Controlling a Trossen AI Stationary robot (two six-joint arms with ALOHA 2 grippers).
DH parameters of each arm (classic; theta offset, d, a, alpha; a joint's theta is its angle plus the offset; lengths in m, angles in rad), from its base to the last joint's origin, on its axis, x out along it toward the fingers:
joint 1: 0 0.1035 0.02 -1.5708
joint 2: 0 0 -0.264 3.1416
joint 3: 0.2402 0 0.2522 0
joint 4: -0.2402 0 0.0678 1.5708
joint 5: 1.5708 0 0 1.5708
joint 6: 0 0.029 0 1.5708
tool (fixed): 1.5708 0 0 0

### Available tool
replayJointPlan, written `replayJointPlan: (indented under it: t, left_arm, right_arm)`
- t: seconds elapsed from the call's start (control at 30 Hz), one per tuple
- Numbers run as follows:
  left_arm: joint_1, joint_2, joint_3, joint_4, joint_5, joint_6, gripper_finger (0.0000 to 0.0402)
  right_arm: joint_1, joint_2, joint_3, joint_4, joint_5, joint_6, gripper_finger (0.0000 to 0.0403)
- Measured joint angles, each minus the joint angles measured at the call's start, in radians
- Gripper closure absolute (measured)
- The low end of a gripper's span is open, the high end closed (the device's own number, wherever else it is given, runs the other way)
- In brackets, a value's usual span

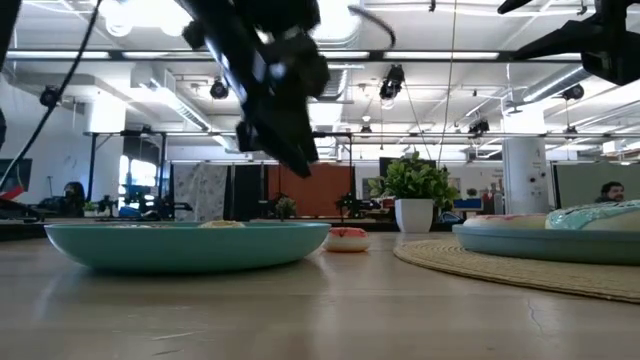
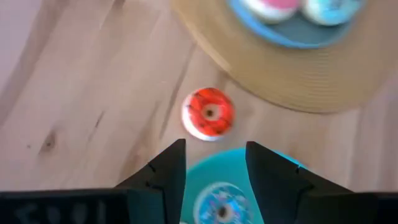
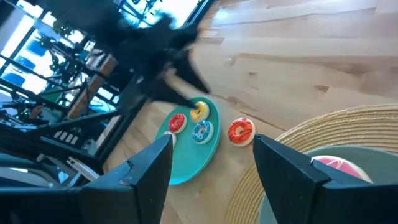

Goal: Pick & Place donuts
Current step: Put the small red donut on the blue plate

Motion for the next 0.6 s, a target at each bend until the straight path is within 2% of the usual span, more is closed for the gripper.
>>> replayJointPlan:
  t: [0.1, 0.33, 0.43, 0.6]
  left_arm:
    - [0.048, 0.076, 0.039, 0.010, 0.049, 0.011, 0.0262]
    - [0.053, 0.265, 0.174, -0.057, 0.064, 0.105, 0.0262]
    - [0.056, 0.320, 0.224, -0.123, 0.063, 0.125, 0.0262]
    - [0.059, 0.354, 0.249, -0.107, 0.082, 0.164, 0.0261]
  right_arm:
    - [0.000, 0.000, 0.000, 0.000, -0.008, 0.000, 0.0187]
    - [0.000, 0.000, 0.000, 0.000, -0.010, 0.004, 0.0187]
    - [0.000, 0.000, 0.000, 0.000, -0.012, 0.008, 0.0187]
    - [0.000, 0.000, 0.000, 0.000, -0.012, 0.015, 0.0187]
